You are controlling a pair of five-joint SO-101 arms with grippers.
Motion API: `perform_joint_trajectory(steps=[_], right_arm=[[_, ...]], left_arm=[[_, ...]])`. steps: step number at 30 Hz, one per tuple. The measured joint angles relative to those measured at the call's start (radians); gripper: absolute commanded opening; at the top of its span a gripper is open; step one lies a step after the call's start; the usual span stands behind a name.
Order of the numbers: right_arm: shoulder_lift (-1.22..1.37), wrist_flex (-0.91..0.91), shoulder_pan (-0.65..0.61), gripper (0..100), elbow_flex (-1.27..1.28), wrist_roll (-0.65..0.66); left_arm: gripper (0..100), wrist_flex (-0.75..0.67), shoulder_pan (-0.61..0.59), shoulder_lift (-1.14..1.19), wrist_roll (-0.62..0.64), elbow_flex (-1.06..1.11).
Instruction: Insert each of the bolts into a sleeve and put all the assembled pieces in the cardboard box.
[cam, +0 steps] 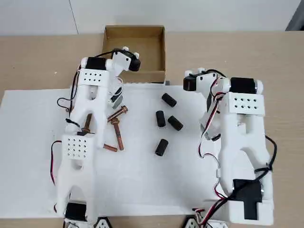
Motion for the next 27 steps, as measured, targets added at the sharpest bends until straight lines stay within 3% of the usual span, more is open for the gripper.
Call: perform_joint_trajectory(steps=[10, 19, 27], right_arm=[[0.0, 0.0, 0.0, 0.5, 0.0, 0.0], [0.0, 0.0, 0.0, 0.4, 0.0, 0.0], [0.0, 0.0, 0.0, 0.4, 0.0, 0.0]], left_arm=[[10, -0.005, 0.021, -0.057, 0.003, 0.002], [10, -0.006, 0.072, -0.316, 0.0, 0.267], [10, -0.009, 0.078, -0.354, 0.006, 0.391]])
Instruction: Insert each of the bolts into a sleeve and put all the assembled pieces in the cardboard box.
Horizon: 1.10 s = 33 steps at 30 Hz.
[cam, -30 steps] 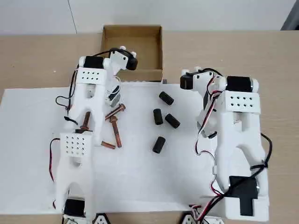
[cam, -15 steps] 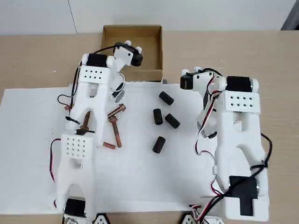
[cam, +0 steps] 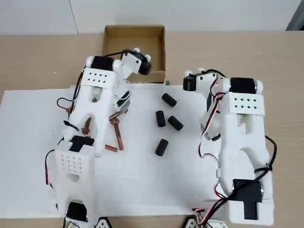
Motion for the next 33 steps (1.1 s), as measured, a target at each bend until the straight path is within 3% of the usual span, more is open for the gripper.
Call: perform_joint_trajectory(steps=[19, 33], right_arm=[[0.0, 0.0, 0.0, 0.4, 0.0, 0.0], [0.0, 0.0, 0.0, 0.4, 0.0, 0.0]], left_arm=[[10, -0.215, 0.0, 0.0, -0.006, 0.192], [1, -0.216, 0.009, 0.038, -0.005, 0.169]])
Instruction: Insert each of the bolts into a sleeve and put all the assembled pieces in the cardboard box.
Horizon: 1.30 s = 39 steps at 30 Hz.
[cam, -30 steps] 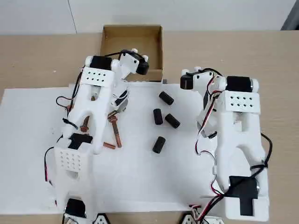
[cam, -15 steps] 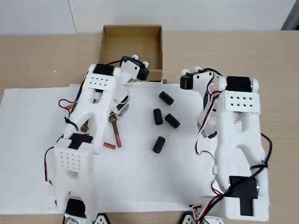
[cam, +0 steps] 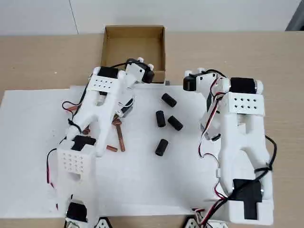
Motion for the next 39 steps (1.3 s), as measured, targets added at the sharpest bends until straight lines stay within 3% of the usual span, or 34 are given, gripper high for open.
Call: perform_joint_trajectory(steps=[12, 17, 20, 27, 39], right_arm=[[-0.132, 0.008, 0.0, 0.3, 0.0, -0.002], [-0.336, 0.009, 0.002, 0.3, 0.003, -0.002], [-0.44, 0.009, 0.0, 0.3, 0.003, -0.002], [-0.568, 0.014, -0.002, 0.2, 0.003, -0.003], [-0.787, 0.017, -0.002, 0.2, 0.054, -0.189]], left_arm=[[0, 0.21, -0.006, 0.02, 0.005, -0.298], [0, 0.215, -0.006, -0.002, 0.21, -0.376], [0, 0.218, -0.005, -0.087, 0.27, -0.376], [0, 0.222, 0.026, -0.305, 0.262, -0.377], [0, 0.229, 0.028, -0.709, 0.262, -0.304]])
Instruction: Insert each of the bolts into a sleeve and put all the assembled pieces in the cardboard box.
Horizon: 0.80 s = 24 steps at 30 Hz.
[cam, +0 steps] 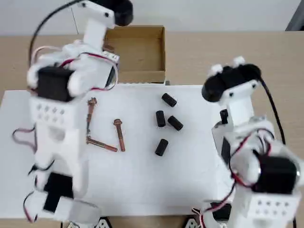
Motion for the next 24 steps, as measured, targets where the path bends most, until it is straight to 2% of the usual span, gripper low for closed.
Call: perform_joint_trajectory(steps=[7, 11, 15, 20, 24], right_arm=[[-0.153, -0.018, 0.002, 0.2, 0.199, -0.032], [-0.258, -0.075, 0.002, 0.2, 0.315, -0.084], [-0.373, -0.158, 0.0, 0.2, 0.445, -0.144], [-0.523, -0.269, -0.002, 0.2, 0.603, -0.169], [-0.626, -0.307, -0.071, 0.2, 0.726, -0.169]], left_arm=[[0, -0.003, 0.0, -0.258, 0.152, 0.373], [0, -0.055, 0.0, -0.408, 0.222, 0.611], [0, -0.176, 0.0, -0.575, 0.247, 0.85], [0, -0.394, 0.0, -0.807, 0.256, 1.129], [0, -0.543, 0.0, -0.977, 0.282, 1.32]])
